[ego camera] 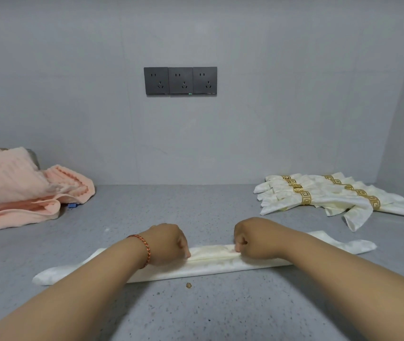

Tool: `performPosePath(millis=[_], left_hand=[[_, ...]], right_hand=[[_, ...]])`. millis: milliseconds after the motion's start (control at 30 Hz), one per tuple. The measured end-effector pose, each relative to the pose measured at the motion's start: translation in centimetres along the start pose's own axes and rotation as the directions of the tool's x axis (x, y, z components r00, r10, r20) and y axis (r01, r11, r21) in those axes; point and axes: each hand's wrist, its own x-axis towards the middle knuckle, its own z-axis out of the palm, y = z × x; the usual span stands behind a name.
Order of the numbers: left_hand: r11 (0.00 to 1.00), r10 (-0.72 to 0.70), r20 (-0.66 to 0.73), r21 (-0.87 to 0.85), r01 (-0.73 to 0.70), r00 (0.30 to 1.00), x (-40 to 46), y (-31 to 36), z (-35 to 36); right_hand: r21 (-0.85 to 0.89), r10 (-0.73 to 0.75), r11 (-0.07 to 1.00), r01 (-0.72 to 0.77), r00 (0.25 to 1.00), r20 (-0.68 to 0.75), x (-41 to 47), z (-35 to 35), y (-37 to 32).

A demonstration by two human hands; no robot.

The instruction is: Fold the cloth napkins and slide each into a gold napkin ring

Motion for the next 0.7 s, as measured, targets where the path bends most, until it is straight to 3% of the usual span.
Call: performPosePath(millis=[133,433,567,700], left_hand=[[0.999,-0.012,0.024,-0.034,0.013,1.000,0.9,0.3,-0.9],[0.991,-0.127,0.155,0.063,0.119,0.980,1.8,0.4,-1.6],[0.999,-0.054,0.105,0.000,0.054,0.993,1.4,0.1,-0.8],[0.998,0.056,-0.069,-0.022,-0.058,0.996,0.5,-0.1,0.3]], right_hand=[[0.056,0.017,0.998,-0.017,1.000,-0.005,0.6,-0.7,-0.2],[0.004,0.054,0.998,-0.057,0.966,0.254,2.1,-2.3,-1.0],[-0.039,0.016,0.999,-0.008,0.979,0.205,1.6,-1.8,-1.2],[-0.047,-0.048,0.998,0.051,0.997,0.056,-0.2,-1.1,-1.4]])
